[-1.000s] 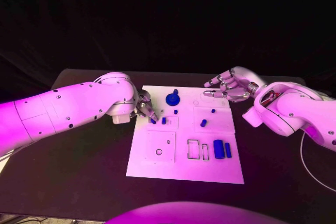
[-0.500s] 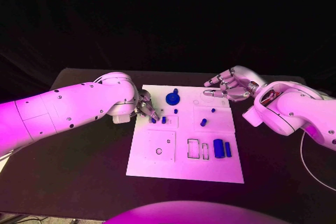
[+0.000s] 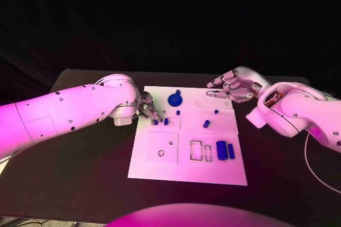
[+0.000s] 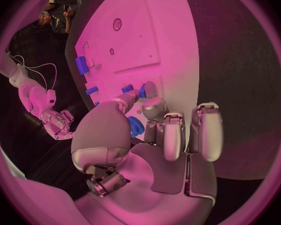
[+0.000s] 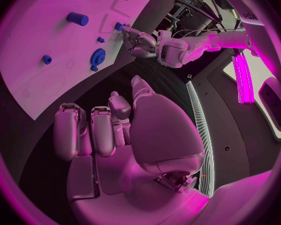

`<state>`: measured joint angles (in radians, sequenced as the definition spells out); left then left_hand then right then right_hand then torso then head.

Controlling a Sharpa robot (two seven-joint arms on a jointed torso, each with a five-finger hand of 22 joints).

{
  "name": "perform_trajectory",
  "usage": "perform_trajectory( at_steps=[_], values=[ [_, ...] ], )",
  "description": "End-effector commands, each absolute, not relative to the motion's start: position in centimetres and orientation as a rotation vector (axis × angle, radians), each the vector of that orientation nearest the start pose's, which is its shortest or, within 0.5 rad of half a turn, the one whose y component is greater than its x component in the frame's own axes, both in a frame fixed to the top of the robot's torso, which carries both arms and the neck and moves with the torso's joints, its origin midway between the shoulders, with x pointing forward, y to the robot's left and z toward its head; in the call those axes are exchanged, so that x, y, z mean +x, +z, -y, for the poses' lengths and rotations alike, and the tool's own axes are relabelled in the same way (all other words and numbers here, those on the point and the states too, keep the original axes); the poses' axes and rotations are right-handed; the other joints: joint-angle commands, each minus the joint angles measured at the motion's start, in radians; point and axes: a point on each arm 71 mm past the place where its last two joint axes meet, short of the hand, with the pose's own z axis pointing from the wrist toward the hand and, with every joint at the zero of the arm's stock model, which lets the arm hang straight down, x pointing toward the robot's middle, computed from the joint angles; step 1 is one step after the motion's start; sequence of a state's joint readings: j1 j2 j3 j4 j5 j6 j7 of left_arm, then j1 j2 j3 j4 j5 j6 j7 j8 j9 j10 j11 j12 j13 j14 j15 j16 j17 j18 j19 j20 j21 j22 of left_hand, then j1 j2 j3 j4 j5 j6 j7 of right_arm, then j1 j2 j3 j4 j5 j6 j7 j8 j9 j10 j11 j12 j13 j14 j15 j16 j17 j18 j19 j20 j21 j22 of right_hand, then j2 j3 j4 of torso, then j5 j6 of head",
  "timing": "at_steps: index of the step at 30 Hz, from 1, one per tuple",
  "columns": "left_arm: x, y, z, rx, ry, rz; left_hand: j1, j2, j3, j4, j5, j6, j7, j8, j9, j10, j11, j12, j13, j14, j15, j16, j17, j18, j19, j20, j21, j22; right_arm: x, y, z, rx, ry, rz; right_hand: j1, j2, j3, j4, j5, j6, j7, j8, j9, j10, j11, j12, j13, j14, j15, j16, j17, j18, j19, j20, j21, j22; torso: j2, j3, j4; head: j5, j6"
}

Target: Assemble the parts on the task board

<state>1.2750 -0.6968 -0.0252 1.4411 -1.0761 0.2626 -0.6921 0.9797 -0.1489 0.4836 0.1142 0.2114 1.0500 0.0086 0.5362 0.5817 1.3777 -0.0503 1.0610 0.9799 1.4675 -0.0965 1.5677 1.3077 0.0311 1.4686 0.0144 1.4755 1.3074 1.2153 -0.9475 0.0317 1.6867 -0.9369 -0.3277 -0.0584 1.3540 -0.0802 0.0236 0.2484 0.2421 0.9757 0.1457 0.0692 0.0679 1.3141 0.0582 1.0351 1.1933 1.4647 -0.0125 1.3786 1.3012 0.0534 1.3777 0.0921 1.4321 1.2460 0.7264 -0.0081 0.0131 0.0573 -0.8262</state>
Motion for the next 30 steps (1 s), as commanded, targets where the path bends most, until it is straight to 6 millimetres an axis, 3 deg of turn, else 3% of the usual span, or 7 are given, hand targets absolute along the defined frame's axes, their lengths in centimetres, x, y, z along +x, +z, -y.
perform_trajectory(
  at_steps=[1, 12, 15, 20, 26, 28, 30],
  values=[
    [49.8, -20.3, -17.9, -0.119, -0.176, -2.417, -0.012, -0.001, -0.018, 0.006, -0.006, 0.004, 0.005, 0.003, -0.005, 0.008, -0.002, 0.003, 0.002, 0.103, -0.007, 0.003, 0.263, -0.007, 0.067, -0.007, 0.007, 0.188, 46.6, -14.3, 20.6, 0.300, 1.006, -1.704, -0.004, 0.005, -0.006, 0.000, 0.007, 0.005, 0.000, -0.001, 0.001, -0.004, 0.000, -0.006, -0.002, 0.047, -0.004, -0.008, -0.003, 0.020, -0.010, 0.000, -0.007, -0.003, 0.000, 0.0000, -0.0008, 0.001, 0.001],
    [50.0, -19.9, -18.6, -0.161, -0.187, -2.379, -0.044, -0.010, -0.156, 0.067, -0.012, 0.012, 0.005, 0.016, -0.030, 0.010, -0.001, -0.004, -0.006, 0.103, -0.005, 0.003, 0.263, -0.006, 0.066, -0.005, 0.003, 0.187, 46.6, -14.3, 20.6, 0.299, 1.008, -1.705, -0.003, 0.011, -0.014, 0.002, 0.031, 0.005, 0.000, -0.001, 0.001, -0.008, 0.000, -0.012, -0.007, 0.041, -0.005, -0.028, -0.026, 0.024, -0.023, 0.000, -0.020, -0.025, 0.001, -0.0004, -0.0009, -0.003, 0.004],
    [50.0, -19.5, -18.9, -0.188, -0.203, -2.358, -0.036, -0.002, -0.223, 0.093, -0.056, 0.009, 0.003, 0.021, -0.043, 0.009, -0.001, -0.008, -0.010, 0.103, -0.006, 0.003, 0.263, -0.006, 0.065, -0.006, 0.000, 0.185, 46.6, -14.3, 20.6, 0.299, 1.007, -1.705, -0.004, 0.011, -0.014, 0.002, 0.031, 0.005, 0.000, -0.001, 0.001, -0.009, 0.000, -0.012, -0.007, 0.041, -0.005, -0.029, -0.027, 0.024, -0.023, 0.000, -0.021, -0.027, 0.000, -0.0004, -0.0003, -0.004, 0.004],
    [50.2, -18.8, -19.2, -0.270, -0.280, -2.307, -0.018, 0.012, -0.290, 0.126, -0.081, -0.006, 0.009, 0.026, -0.060, -0.006, 0.001, -0.029, -0.032, 0.103, -0.005, 0.003, 0.263, 0.003, 0.054, -0.007, -0.032, 0.161, 46.6, -14.3, 20.6, 0.299, 1.007, -1.706, -0.004, 0.011, -0.014, 0.002, 0.031, 0.005, 0.000, -0.001, 0.001, -0.009, 0.000, -0.012, -0.007, 0.041, -0.005, -0.029, -0.027, 0.024, -0.023, 0.000, -0.021, -0.027, 0.000, -0.0003, 0.0003, -0.007, 0.005],
    [50.5, -18.0, -19.6, -0.446, -0.470, -2.255, 0.027, 0.036, -0.396, 0.177, -0.091, -0.083, 0.036, 0.023, -0.091, -0.117, 0.022, -0.179, -0.194, 0.103, 0.008, 0.003, 0.263, 0.035, 0.005, 0.004, -0.178, 0.049, 46.7, -14.3, 20.6, 0.300, 1.005, -1.705, -0.004, 0.010, -0.016, 0.003, 0.032, 0.005, 0.000, -0.001, 0.001, -0.009, 0.000, -0.013, -0.008, 0.041, -0.005, -0.031, -0.029, 0.025, -0.024, 0.000, -0.022, -0.029, 0.000, 0.0001, -0.0006, -0.010, 0.008],
    [50.6, -17.8, -19.6, -0.495, -0.544, -2.237, 0.032, 0.044, -0.424, 0.178, -0.097, -0.115, 0.048, 0.015, -0.102, -0.185, 0.037, -0.267, -0.284, 0.077, 0.017, -0.059, 0.187, 0.062, -0.042, 0.010, -0.308, -0.049, 46.7, -14.4, 20.7, 0.301, 1.005, -1.705, -0.004, 0.010, -0.016, 0.003, 0.032, 0.005, 0.000, -0.001, 0.001, -0.009, 0.000, -0.013, -0.008, 0.041, -0.005, -0.031, -0.029, 0.025, -0.024, 0.000, -0.022, -0.029, 0.001, 0.0002, -0.0005, -0.011, 0.007],
    [50.8, -17.6, -19.4, -0.535, -0.642, -2.199, 0.048, 0.058, -0.459, 0.178, -0.096, -0.169, 0.076, 0.000, -0.118, -0.256, 0.059, -0.310, -0.312, 0.008, 0.036, -0.222, 0.014, 0.107, -0.145, 0.030, -0.582, -0.252, 46.7, -14.3, 20.7, 0.301, 1.004, -1.705, -0.004, 0.010, -0.016, 0.003, 0.032, 0.005, 0.000, -0.001, 0.001, -0.009, 0.000, -0.013, -0.008, 0.041, -0.005, -0.031, -0.029, 0.025, -0.024, 0.000, -0.022, -0.029, 0.001, 0.0005, -0.0003, -0.012, 0.009]
  ],
)
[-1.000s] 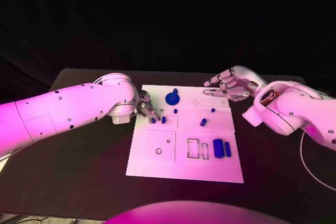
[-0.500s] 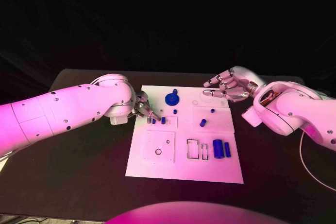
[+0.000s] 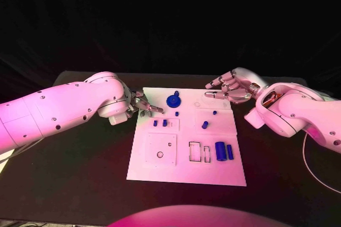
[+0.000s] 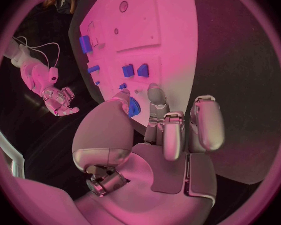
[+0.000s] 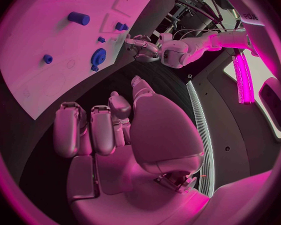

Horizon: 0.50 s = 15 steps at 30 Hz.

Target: Assemble the parts on the task board

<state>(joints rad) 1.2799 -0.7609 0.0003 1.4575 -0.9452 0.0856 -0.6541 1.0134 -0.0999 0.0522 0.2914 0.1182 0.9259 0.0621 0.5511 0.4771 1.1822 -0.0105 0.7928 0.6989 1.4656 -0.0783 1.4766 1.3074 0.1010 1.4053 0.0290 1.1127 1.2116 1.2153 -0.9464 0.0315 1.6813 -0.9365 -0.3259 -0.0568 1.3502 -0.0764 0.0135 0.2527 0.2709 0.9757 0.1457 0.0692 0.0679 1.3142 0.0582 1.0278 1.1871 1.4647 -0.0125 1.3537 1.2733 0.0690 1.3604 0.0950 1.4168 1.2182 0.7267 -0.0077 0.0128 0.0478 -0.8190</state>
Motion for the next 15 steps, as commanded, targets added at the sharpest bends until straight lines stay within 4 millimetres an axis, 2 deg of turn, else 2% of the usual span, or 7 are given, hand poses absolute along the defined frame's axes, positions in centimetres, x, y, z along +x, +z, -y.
perform_trajectory(
  at_steps=[1, 2, 6, 8, 12, 13, 15],
  values=[
    [50.9, -17.5, -19.3, -0.540, -0.670, -2.183, 0.018, 0.011, -0.033, 0.002, -0.003, -0.062, 0.029, -0.021, -0.018, -0.080, 0.026, -0.053, -0.038, -0.011, 0.025, -0.176, -0.031, 0.048, -0.109, 0.018, -0.288, -0.207, 46.7, -14.3, 20.7, 0.301, 1.003, -1.705, -0.001, 0.007, -0.006, -0.001, 0.003, 0.005, 0.000, -0.001, 0.001, -0.009, 0.000, -0.005, -0.001, 0.041, -0.005, -0.006, -0.001, 0.009, -0.007, -0.003, -0.006, -0.001, 0.000, 0.0000, 0.0001, -0.003, 0.001],
    [51.0, -17.3, -19.1, -0.540, -0.711, -2.151, 0.044, 0.020, -0.041, 0.003, 0.000, -0.099, 0.050, -0.034, -0.031, -0.136, 0.051, -0.085, -0.059, -0.085, 0.051, -0.322, -0.168, 0.075, -0.190, 0.032, -0.476, -0.343, 46.7, -14.4, 20.7, 0.302, 1.003, -1.705, -0.001, 0.007, -0.006, -0.001, 0.003, 0.005, 0.000, -0.001, 0.001, -0.009, 0.000, -0.005, -0.001, 0.041, -0.005, -0.006, -0.001, 0.009, -0.007, -0.003, -0.006, -0.001, 0.000, -0.0001, 0.0001, -0.003, 0.002],
    [51.4, -16.5, -17.9, -0.367, -0.819, -1.984, 0.262, 0.032, 0.004, -0.088, 0.037, -0.162, 0.093, -0.065, -0.070, -0.252, 0.091, -0.169, -0.127, -0.250, 0.080, -0.639, -0.456, 0.072, -0.234, 0.070, -0.586, -0.423, 46.7, -14.4, 20.7, 0.303, 1.002, -1.705, -0.001, 0.007, -0.006, -0.001, 0.003, 0.005, 0.000, -0.001, 0.001, -0.009, 0.000, -0.005, -0.002, 0.041, -0.005, -0.006, -0.001, 0.009, -0.007, -0.003, -0.007, -0.001, 0.001, -0.0009, 0.0010, -0.006, 0.006],
    [51.3, -16.2, -17.1, -0.245, -0.849, -1.909, 0.356, 0.028, 0.033, -0.127, 0.021, -0.173, 0.095, -0.091, -0.101, -0.298, 0.104, -0.236, -0.185, -0.283, 0.089, -0.701, -0.504, 0.075, -0.247, 0.083, -0.633, -0.460, 46.7, -14.4, 20.8, 0.303, 1.001, -1.705, -0.001, 0.007, -0.007, -0.001, 0.004, 0.005, 0.000, -0.001, 0.001, -0.010, 0.000, -0.006, -0.002, 0.040, -0.005, -0.007, -0.002, 0.010, -0.009, -0.003, -0.008, -0.004, 0.001, -0.0016, 0.0010, -0.011, 0.009],
    [50.6, -16.5, -15.0, 0.048, -0.883, -1.776, 0.502, 0.016, 0.101, -0.195, 0.016, -0.164, 0.092, -0.153, -0.162, -0.313, 0.102, -0.337, -0.288, -0.285, 0.088, -0.744, -0.544, 0.083, -0.234, 0.077, -0.667, -0.495, 46.7, -14.4, 20.8, 0.304, 1.000, -1.704, 0.001, 0.008, -0.007, -0.002, 0.007, 0.006, -0.001, 0.000, 0.002, -0.011, -0.001, -0.009, -0.004, 0.040, -0.005, -0.010, -0.005, 0.010, -0.009, -0.003, -0.009, -0.005, 0.001, -0.0022, -0.0004, -0.014, 0.012],
    [50.3, -16.7, -14.5, 0.116, -0.876, -1.753, 0.511, 0.016, 0.125, -0.194, 0.002, -0.139, 0.086, -0.185, -0.195, -0.281, 0.107, -0.379, -0.341, -0.272, 0.084, -0.759, -0.561, 0.076, -0.220, 0.080, -0.672, -0.503, 46.7, -14.4, 20.8, 0.303, 1.000, -1.705, 0.001, 0.008, -0.007, -0.002, 0.007, 0.006, -0.001, 0.000, 0.002, -0.011, -0.001, -0.009, -0.004, 0.040, -0.005, -0.010, -0.005, 0.010, -0.009, -0.003, -0.009, -0.005, 0.001, -0.0019, -0.0010, -0.016, 0.013],
    [50.0, -17.0, -13.8, 0.230, -0.856, -1.720, 0.518, -0.013, 0.135, -0.204, 0.000, -0.114, 0.073, -0.220, -0.230, -0.257, 0.104, -0.422, -0.398, -0.258, 0.093, -0.774, -0.580, 0.087, -0.209, 0.071, -0.681, -0.513, 46.7, -14.4, 20.8, 0.303, 1.001, -1.705, 0.001, 0.008, -0.007, -0.002, 0.007, 0.006, -0.001, 0.000, 0.002, -0.011, -0.001, -0.009, -0.004, 0.040, -0.005, -0.010, -0.005, 0.010, -0.009, -0.003, -0.009, -0.005, 0.001, -0.0018, -0.0017, -0.016, 0.015]
  ],
)
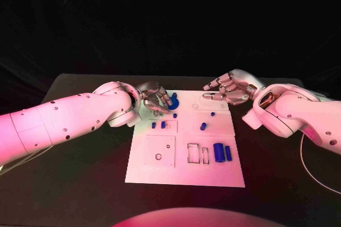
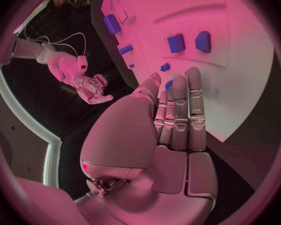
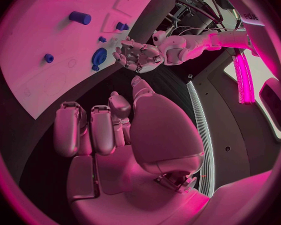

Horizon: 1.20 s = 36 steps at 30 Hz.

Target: Assemble the parts on the task board

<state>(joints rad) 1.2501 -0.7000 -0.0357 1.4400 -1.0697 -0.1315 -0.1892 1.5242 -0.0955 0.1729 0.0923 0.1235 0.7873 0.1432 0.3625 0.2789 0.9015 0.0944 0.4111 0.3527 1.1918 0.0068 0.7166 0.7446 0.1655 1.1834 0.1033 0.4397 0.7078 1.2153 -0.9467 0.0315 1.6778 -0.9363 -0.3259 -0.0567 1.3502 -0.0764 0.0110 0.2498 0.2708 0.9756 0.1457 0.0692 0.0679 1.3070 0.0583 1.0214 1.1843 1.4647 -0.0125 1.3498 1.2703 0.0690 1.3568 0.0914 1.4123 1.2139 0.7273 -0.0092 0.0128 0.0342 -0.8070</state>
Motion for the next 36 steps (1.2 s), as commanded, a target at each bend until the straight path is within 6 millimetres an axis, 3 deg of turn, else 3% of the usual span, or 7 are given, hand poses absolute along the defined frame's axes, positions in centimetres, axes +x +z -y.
perform_trajectory(
  at_steps=[1, 3, 6, 7, 14, 21, 36],
  values=[
    [49.9, -17.1, -13.5, 0.267, -0.846, -1.709, 0.005, -0.022, 0.014, -0.004, -0.006, 0.029, -0.007, -0.037, -0.037, 0.025, 0.000, -0.047, -0.060, 0.021, 0.003, -0.014, -0.019, 0.018, 0.017, 0.000, -0.008, -0.010, 46.7, -14.4, 20.8, 0.303, 1.001, -1.706, 0.001, 0.008, -0.005, 0.001, 0.007, 0.006, -0.001, 0.000, 0.002, -0.004, -0.001, -0.003, -0.001, 0.040, -0.005, -0.006, -0.002, 0.010, -0.006, 0.000, -0.005, -0.001, 0.001, -0.0002, -0.0028, -0.001, 0.005],
    [49.9, -17.3, -13.1, 0.323, -0.824, -1.695, -0.008, -0.036, 0.011, -0.002, -0.007, 0.051, -0.007, -0.063, -0.062, 0.040, -0.004, -0.072, -0.098, 0.097, -0.003, 0.048, 0.011, 0.019, 0.074, -0.003, 0.012, -0.008, 46.7, -14.4, 20.7, 0.302, 1.002, -1.707, 0.001, 0.008, -0.005, 0.001, 0.007, 0.006, -0.001, 0.000, 0.002, -0.004, -0.001, -0.003, -0.001, 0.040, -0.005, -0.006, -0.002, 0.010, -0.006, 0.000, -0.005, -0.001, 0.000, 0.0018, -0.0027, -0.001, 0.005],
    [49.9, -17.6, -12.6, 0.375, -0.790, -1.695, -0.034, -0.042, 0.005, 0.011, -0.008, 0.086, -0.010, -0.091, -0.091, 0.064, -0.007, -0.094, -0.141, 0.232, -0.009, 0.339, 0.266, 0.017, 0.153, -0.008, 0.048, 0.006, 46.7, -14.4, 20.7, 0.301, 1.004, -1.707, 0.001, 0.008, -0.005, 0.001, 0.007, 0.006, -0.001, 0.000, 0.002, -0.004, -0.001, -0.003, -0.001, 0.040, -0.005, -0.006, -0.002, 0.010, -0.006, 0.000, -0.005, -0.001, 0.000, 0.0021, -0.0016, -0.005, 0.006],
    [50.0, -17.7, -12.4, 0.390, -0.776, -1.699, -0.037, -0.044, 0.004, 0.012, -0.008, 0.094, -0.012, -0.100, -0.099, 0.068, -0.009, -0.100, -0.153, 0.248, -0.009, 0.389, 0.310, 0.016, 0.168, -0.009, 0.061, 0.014, 46.7, -14.4, 20.6, 0.300, 1.004, -1.707, 0.002, 0.008, -0.005, 0.001, 0.007, 0.006, -0.001, 0.000, 0.002, -0.004, -0.001, -0.003, -0.002, 0.040, -0.005, -0.006, -0.001, 0.010, -0.006, 0.000, -0.005, -0.001, 0.000, 0.0010, -0.0006, -0.006, 0.006],
    [50.2, -18.3, -11.5, 0.448, -0.695, -1.742, -0.046, -0.045, 0.003, 0.020, -0.011, 0.160, -0.016, -0.142, -0.139, 0.126, -0.018, -0.131, -0.212, 0.307, -0.018, 0.587, 0.488, -0.031, 0.270, -0.018, 0.365, 0.253, 46.7, -14.4, 20.5, 0.299, 1.007, -1.709, 0.003, 0.009, -0.005, 0.000, 0.009, 0.006, -0.001, 0.000, 0.002, -0.005, -0.001, -0.004, -0.002, 0.040, -0.005, -0.005, -0.001, 0.010, -0.006, 0.000, -0.005, -0.001, 0.000, 0.0007, -0.0003, -0.006, 0.005],
    [50.6, -18.9, -11.2, 0.471, -0.629, -1.783, -0.043, -0.043, 0.020, 0.023, -0.008, 0.200, -0.016, -0.167, -0.159, 0.166, -0.022, -0.163, -0.244, 0.314, -0.022, 0.605, 0.487, -0.045, 0.293, -0.023, 0.465, 0.337, 46.7, -14.4, 20.6, 0.299, 1.005, -1.709, 0.003, 0.009, -0.005, 0.000, 0.009, 0.006, -0.001, 0.000, 0.002, -0.005, -0.001, -0.004, -0.002, 0.040, -0.005, -0.005, -0.001, 0.010, -0.006, 0.000, -0.005, -0.001, 0.000, 0.0001, -0.0003, -0.007, 0.004],
    [51.1, -19.6, -10.8, 0.466, -0.624, -1.814, -0.031, -0.040, 0.076, 0.015, -0.010, 0.239, -0.019, -0.199, -0.180, 0.207, -0.024, -0.215, -0.280, 0.311, -0.026, 0.583, 0.428, -0.054, 0.309, -0.029, 0.532, 0.393, 46.7, -14.4, 20.4, 0.296, 1.010, -1.709, 0.007, 0.009, -0.006, -0.002, 0.011, 0.007, -0.001, 0.000, 0.002, -0.005, -0.001, -0.004, -0.002, 0.040, -0.006, -0.006, -0.001, 0.010, -0.006, 0.000, -0.006, -0.002, 0.001, 0.0002, 0.0002, -0.008, -0.001]
  ],
)
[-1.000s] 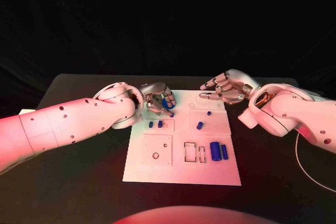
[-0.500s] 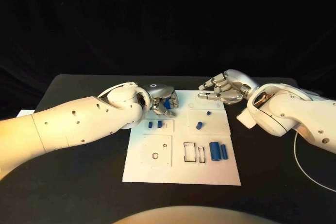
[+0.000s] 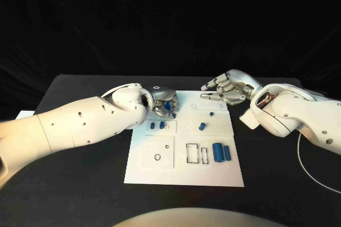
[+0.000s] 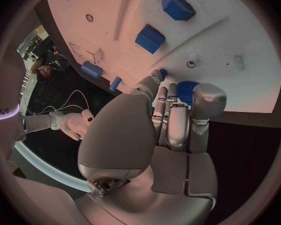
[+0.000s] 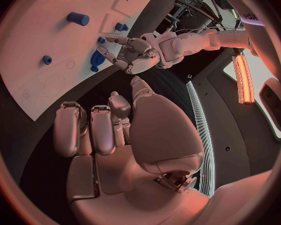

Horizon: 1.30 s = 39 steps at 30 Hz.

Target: Assemble the parts on the task board

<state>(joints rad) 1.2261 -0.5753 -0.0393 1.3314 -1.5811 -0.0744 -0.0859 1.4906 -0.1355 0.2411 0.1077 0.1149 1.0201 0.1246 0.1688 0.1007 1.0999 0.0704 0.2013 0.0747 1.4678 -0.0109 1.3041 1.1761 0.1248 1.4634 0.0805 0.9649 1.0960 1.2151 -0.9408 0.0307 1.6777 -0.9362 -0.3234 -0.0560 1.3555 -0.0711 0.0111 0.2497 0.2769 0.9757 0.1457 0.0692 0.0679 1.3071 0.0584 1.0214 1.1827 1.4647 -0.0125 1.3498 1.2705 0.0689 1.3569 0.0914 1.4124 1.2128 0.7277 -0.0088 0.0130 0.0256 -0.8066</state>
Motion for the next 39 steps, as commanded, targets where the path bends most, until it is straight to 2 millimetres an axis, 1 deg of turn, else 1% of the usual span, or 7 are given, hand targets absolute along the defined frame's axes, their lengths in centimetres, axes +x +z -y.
perform_trajectory(
  at_steps=[1, 5, 12, 18, 27, 32, 39],
  values=[
    [51.1, -19.7, -10.7, 0.466, -0.626, -1.816, 0.003, -0.001, 0.010, -0.001, -0.002, 0.008, 0.000, -0.006, -0.003, 0.011, -0.001, -0.007, -0.002, 0.035, -0.009, -0.005, -0.006, -0.014, 0.030, -0.006, 0.010, 0.008, 46.7, -14.4, 20.4, 0.295, 1.010, -1.709, 0.002, 0.004, -0.006, -0.002, 0.004, 0.007, -0.001, 0.000, 0.002, -0.005, -0.001, -0.004, -0.001, 0.040, -0.006, -0.006, -0.001, 0.010, -0.006, 0.000, -0.006, -0.001, 0.000, -0.0002, 0.0000, 0.002, -0.002],
    [51.0, -19.9, -10.6, 0.467, -0.626, -1.820, 0.001, -0.003, 0.020, -0.002, -0.001, 0.013, 0.001, -0.012, -0.006, 0.020, -0.002, -0.014, -0.005, 0.034, -0.010, -0.008, -0.017, -0.015, 0.032, -0.007, 0.020, 0.016, 46.7, -14.4, 20.4, 0.296, 1.009, -1.709, 0.002, 0.004, -0.006, -0.002, 0.004, 0.007, -0.001, 0.000, 0.002, -0.005, -0.001, -0.004, -0.001, 0.040, -0.006, -0.006, -0.001, 0.010, -0.006, 0.000, -0.006, -0.001, -0.001, -0.0003, 0.0000, 0.002, -0.004],
    [51.1, -20.2, -10.5, 0.468, -0.613, -1.846, 0.008, -0.005, 0.049, -0.011, -0.001, 0.032, 0.002, -0.018, -0.010, 0.047, -0.004, -0.024, -0.007, 0.034, -0.013, -0.007, -0.027, -0.014, 0.033, -0.010, 0.019, 0.018, 46.8, -14.4, 20.4, 0.295, 1.010, -1.709, 0.004, 0.005, -0.007, -0.003, 0.005, 0.007, -0.001, 0.000, 0.002, -0.005, -0.002, -0.003, -0.001, 0.040, -0.006, -0.007, -0.001, 0.010, -0.006, 0.000, -0.006, -0.001, -0.001, 0.0017, -0.0006, 0.002, -0.005],
    [51.1, -20.5, -10.4, 0.475, -0.607, -1.859, 0.012, -0.004, 0.081, -0.022, -0.001, 0.056, -0.002, -0.019, -0.012, 0.079, -0.010, -0.031, -0.005, 0.034, -0.017, -0.002, -0.030, -0.014, 0.032, -0.013, 0.026, 0.025, 46.8, -14.4, 20.4, 0.294, 1.011, -1.709, 0.004, 0.005, -0.007, -0.003, 0.005, 0.007, -0.001, 0.000, 0.002, -0.005, -0.002, -0.003, 0.000, 0.041, -0.006, -0.006, -0.001, 0.010, -0.005, 0.000, -0.006, -0.001, -0.001, 0.0010, 0.0000, 0.001, -0.005],
    [51.1, -20.5, -10.3, 0.472, -0.605, -1.841, 0.031, 0.008, 0.164, -0.064, -0.002, 0.111, -0.006, -0.017, -0.012, 0.150, -0.023, -0.036, 0.005, 0.035, -0.028, 0.011, -0.030, -0.016, 0.031, -0.022, 0.043, 0.043, 46.7, -14.4, 20.3, 0.294, 1.011, -1.709, 0.004, 0.005, -0.007, -0.003, 0.005, 0.007, -0.001, 0.000, 0.002, -0.005, -0.002, -0.003, 0.000, 0.041, -0.006, -0.006, -0.001, 0.010, -0.005, 0.000, -0.006, -0.001, -0.002, 0.0013, 0.0002, 0.001, -0.006],
    [51.1, -20.3, -10.2, 0.451, -0.624, -1.809, 0.010, 0.002, 0.212, -0.089, -0.004, 0.121, 0.008, -0.032, -0.019, 0.162, -0.016, -0.057, 0.009, 0.034, -0.022, 0.017, -0.035, -0.021, 0.032, -0.021, 0.062, 0.061, 46.8, -14.4, 20.3, 0.293, 1.012, -1.709, 0.004, 0.005, -0.007, -0.003, 0.005, 0.007, -0.001, 0.000, 0.002, -0.005, -0.002, -0.003, 0.000, 0.041, -0.006, -0.006, -0.001, 0.010, -0.005, 0.000, -0.006, -0.001, -0.001, 0.0008, -0.0004, 0.000, -0.004],
    [50.8, -19.6, -10.7, 0.394, -0.667, -1.769, -0.021, -0.007, 0.254, -0.111, -0.001, 0.114, 0.016, -0.057, -0.028, 0.158, -0.007, -0.086, 0.010, 0.033, -0.015, 0.026, -0.034, -0.023, 0.030, -0.017, 0.074, 0.074, 46.8, -14.5, 20.3, 0.293, 1.011, -1.710, 0.005, 0.006, -0.007, -0.003, 0.005, 0.009, -0.002, 0.001, 0.002, -0.005, -0.002, -0.002, 0.000, 0.041, -0.006, -0.007, -0.001, 0.010, -0.005, 0.000, -0.007, -0.001, -0.002, 0.0008, -0.0001, -0.007, -0.003]
  ],
)
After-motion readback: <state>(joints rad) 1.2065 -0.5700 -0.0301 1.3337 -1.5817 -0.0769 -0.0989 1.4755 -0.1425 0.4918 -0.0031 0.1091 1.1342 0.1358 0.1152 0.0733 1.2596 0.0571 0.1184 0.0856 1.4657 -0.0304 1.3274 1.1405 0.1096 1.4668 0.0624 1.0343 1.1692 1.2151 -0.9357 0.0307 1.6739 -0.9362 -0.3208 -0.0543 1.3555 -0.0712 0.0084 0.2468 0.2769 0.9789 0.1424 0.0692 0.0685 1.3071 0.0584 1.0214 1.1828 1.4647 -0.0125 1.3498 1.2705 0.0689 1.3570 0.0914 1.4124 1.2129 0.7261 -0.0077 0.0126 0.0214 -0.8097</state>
